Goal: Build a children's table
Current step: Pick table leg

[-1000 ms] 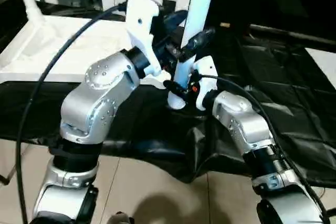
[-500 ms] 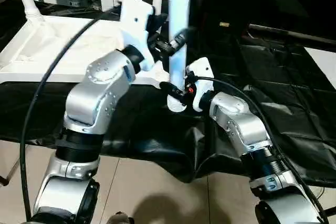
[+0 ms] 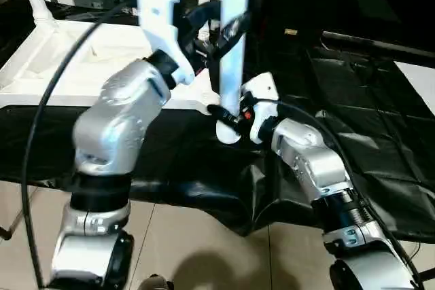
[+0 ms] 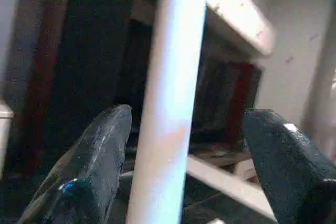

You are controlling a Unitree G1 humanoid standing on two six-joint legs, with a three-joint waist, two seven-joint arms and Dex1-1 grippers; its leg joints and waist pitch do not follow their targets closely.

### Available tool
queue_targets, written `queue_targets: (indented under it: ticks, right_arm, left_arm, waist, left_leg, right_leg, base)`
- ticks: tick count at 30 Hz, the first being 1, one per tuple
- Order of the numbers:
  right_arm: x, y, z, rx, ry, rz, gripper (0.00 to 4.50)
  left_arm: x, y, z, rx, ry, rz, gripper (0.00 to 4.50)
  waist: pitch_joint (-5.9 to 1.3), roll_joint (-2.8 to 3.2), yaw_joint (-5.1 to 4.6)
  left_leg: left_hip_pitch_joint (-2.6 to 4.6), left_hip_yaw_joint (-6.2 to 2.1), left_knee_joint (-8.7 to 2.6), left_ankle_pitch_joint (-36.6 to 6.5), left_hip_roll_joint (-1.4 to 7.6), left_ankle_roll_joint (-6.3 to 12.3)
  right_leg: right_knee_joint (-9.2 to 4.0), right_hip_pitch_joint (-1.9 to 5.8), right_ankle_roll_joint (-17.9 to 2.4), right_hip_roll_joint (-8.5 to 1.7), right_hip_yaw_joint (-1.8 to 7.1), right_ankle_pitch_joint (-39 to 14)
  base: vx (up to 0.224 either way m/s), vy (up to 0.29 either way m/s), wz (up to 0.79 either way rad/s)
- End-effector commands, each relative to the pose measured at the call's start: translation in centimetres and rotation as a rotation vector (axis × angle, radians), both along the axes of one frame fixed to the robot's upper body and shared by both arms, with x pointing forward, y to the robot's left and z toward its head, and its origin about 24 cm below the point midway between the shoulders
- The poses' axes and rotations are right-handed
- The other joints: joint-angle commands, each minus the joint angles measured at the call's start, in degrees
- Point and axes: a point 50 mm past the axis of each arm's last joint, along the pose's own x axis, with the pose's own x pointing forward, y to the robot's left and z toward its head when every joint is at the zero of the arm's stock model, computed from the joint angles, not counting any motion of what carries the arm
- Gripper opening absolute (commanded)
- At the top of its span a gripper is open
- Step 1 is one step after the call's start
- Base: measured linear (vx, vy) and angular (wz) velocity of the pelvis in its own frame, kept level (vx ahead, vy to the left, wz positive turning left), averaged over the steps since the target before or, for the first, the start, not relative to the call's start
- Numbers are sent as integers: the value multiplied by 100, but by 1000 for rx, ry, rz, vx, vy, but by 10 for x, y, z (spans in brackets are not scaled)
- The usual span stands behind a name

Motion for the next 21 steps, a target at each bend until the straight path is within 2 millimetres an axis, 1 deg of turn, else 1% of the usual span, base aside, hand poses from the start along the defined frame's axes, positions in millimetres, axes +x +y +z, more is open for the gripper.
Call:
queue_targets:
  ticks: [1,2,3,5,6,7,8,9,10,11,12,13,14,15,16,17,18,19,20,21]
  right_arm:
    - [6,-11,17,139,-4,-41,186]
    - [7,-13,18,164,3,-47,186]
    - [9,-16,20,187,8,-61,186]
    - [11,-22,22,216,17,-78,186]
    - [11,-22,22,216,17,-78,185]
    - [10,-28,24,223,23,-81,185]
    - [10,-29,24,219,24,-80,185]
    - [10,-31,24,210,24,-80,185]
    - [8,-35,21,142,8,-95,185]
    - [7,-39,18,65,-9,-122,185]
    - [6,-44,13,-5,1,-169,185]
    - [6,-51,6,-63,25,-230,185]
    - [5,-56,2,-75,39,-271,185]
    - [5,-60,1,-83,24,-311,185]
    - [3,-69,-2,-118,-30,-438,185]
    - [2,-75,-4,-140,-64,-515,185]
    - [1,-77,-4,-166,-87,-545,185]
    - [-5,-80,-11,-263,-149,-607,185]
    - [-7,-79,-14,-266,-146,-606,185]
    - [-10,-79,-17,-247,-143,-607,185]
  left_arm:
    - [-7,6,3,-55,16,-52,378]
    - [-8,8,3,-64,22,-55,378]
    - [-9,12,3,-91,34,-70,378]
    - [-14,21,4,-134,42,-91,378]
    - [-14,21,4,-134,42,-91,378]
    - [-17,39,3,-189,42,-43,378]
    - [-17,44,3,-199,45,-22,378]
    - [-18,51,2,-212,50,12,378]
    - [-14,64,-5,-163,65,149,378]
    - [-8,75,-18,-37,90,310,378]
    - [-5,90,-32,107,92,498,378]
    - [-6,105,-46,245,55,671,378]
    - [-9,111,-55,326,22,748,378]
    - [-11,114,-64,339,63,781,378]
    - [-15,116,-76,351,104,836,378]
    - [-20,117,-89,402,102,897,378]
    - [-22,116,-94,408,107,915,378]
    - [-31,112,-121,416,156,976,378]
    - [-33,111,-128,423,170,987,378]
    - [-35,108,-136,433,182,987,378]
  waist:
    - [-414,92,-7]
    - [-410,126,-10]
    - [-411,126,-12]
    - [-415,180,-10]
    - [-419,164,-16]
    - [-421,182,-19]
    - [-424,215,-31]
    - [-427,204,-39]
    - [-428,196,-37]
    - [-421,200,-29]
    - [-406,193,-18]
    - [-403,182,-37]
    - [-417,182,-54]
    - [-432,206,-52]
    - [-447,263,-70]
    - [-442,311,-45]
    - [-436,276,-70]
    - [-441,365,-48]
    - [-418,296,-81]
    - [-438,280,-56]
  left_leg:
    - [227,-164,-466,-1138,368,-449]
    - [232,-172,-478,-1221,370,-476]
    - [235,-171,-477,-1244,369,-492]
    - [239,-176,-483,-1257,358,-585]
    - [240,-177,-484,-1261,361,-603]
    - [241,-174,-483,-1253,355,-622]
    - [240,-184,-493,-1248,356,-647]
    - [234,-184,-490,-1227,359,-659]
    - [233,-174,-481,-1178,343,-643]
    - [224,-188,-494,-1140,357,-612]
    - [207,-212,-511,-1117,373,-594]
    - [204,-216,-514,-1084,373,-598]
    - [219,-217,-511,-1121,368,-663]
    - [231,-219,-503,-1120,374,-696]
    - [253,-212,-498,-1100,378,-762]
    - [272,-205,-497,-1162,384,-819]
    - [262,-196,-503,-1261,377,-807]
    - [260,-214,-507,-1320,387,-833]
    - [222,-173,-514,-1482,357,-714]
    - [212,-159,-487,-1498,335,-599]
  right_leg:
    - [-384,181,-1093,-501,279,-343]
    - [-393,172,-1075,-499,279,-425]
    - [-396,170,-1053,-490,279,-455]
    - [-382,165,-1014,-479,273,-444]
    - [-383,171,-1009,-481,271,-419]
    - [-382,169,-992,-465,270,-341]
    - [-377,177,-984,-448,263,-231]
    - [-360,183,-982,-443,263,-163]
    - [-370,194,-967,-446,268,-112]
    - [-408,207,-816,-446,272,-185]
    - [-437,221,-634,-450,277,-294]
    - [-453,212,-314,-454,295,-520]
    - [-452,200,-224,-473,299,-747]
    - [-450,192,-259,-476,296,-743]
    - [-402,157,-421,-461,283,-503]
    - [-414,103,-559,-459,270,-367]
    - [-430,107,-599,-448,272,-359]
    - [-424,117,-662,-458,270,-309]
    - [-484,159,-662,-470,297,-409]
    - [-482,183,-682,-513,324,-462]
  base:
    - [0,0,0]
    - [0,0,0]
    - [0,0,0]
    - [0,0,0]
    - [0,0,0]
    - [0,0,0]
    - [0,0,0]
    - [0,0,0]
    - [0,0,0]
    - [0,0,0]
    - [0,0,0]
    - [0,0,0]
    - [0,0,0]
    - [0,0,0]
    - [0,0,0]
    - [0,0,0]
    - [0,0,0]
    - [0,0,0]
    - [0,0,0]
    - [0,0,0]
